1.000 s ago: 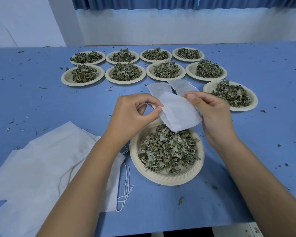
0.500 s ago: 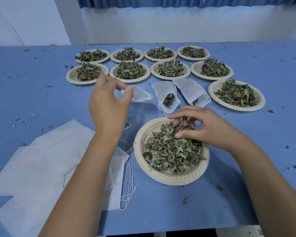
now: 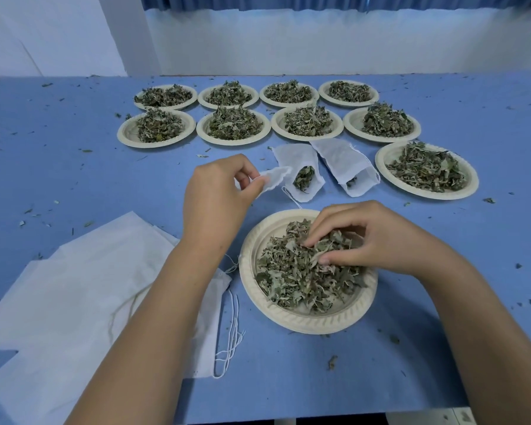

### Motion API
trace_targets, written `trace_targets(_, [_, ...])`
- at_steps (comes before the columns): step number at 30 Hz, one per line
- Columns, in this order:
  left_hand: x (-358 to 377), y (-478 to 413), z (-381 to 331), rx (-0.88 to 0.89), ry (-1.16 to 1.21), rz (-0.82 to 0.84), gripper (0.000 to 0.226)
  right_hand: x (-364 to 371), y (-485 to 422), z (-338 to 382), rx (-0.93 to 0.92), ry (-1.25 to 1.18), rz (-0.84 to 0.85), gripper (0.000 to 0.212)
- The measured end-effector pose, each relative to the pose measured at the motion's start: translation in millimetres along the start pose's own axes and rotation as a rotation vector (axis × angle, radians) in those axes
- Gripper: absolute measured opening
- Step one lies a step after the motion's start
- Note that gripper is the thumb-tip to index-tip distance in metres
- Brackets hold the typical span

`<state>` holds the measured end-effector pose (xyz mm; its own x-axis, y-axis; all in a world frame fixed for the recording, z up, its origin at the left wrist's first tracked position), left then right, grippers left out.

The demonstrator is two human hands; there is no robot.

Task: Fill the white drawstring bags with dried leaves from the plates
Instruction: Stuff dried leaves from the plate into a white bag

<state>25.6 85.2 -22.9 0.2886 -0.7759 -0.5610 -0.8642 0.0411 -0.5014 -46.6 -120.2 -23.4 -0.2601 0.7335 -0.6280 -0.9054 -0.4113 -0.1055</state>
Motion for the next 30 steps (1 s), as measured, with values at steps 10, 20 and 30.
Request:
trace_targets(10, [12, 6, -8, 0.005, 0.201, 0.140, 0.018, -17, 6, -2, -0.109, -0.274, -0.167, 0.018])
trace_targets(20, [24, 19, -22, 0.000, 0.362, 0.247, 0.018, 6, -5, 5, -0.268, -0.448, -0.658, 0.026])
trace_targets(30, [21, 20, -27, -0.070, 0.389, 0.238, 0.022, 11, -8, 0, -0.116, -0.275, -0.638, 0.024])
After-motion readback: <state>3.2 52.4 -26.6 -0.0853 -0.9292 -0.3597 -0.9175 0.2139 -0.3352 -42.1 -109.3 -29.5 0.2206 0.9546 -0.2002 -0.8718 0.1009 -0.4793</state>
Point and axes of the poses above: each hand's wrist, its own y-axis away from the middle knuckle, its own x-axis out of the palm, z = x × y, the point moved 2 cm from there along -y, towards the middle knuckle, and after that the axes turned 2 degrees about -z, right-handed, at the moved point
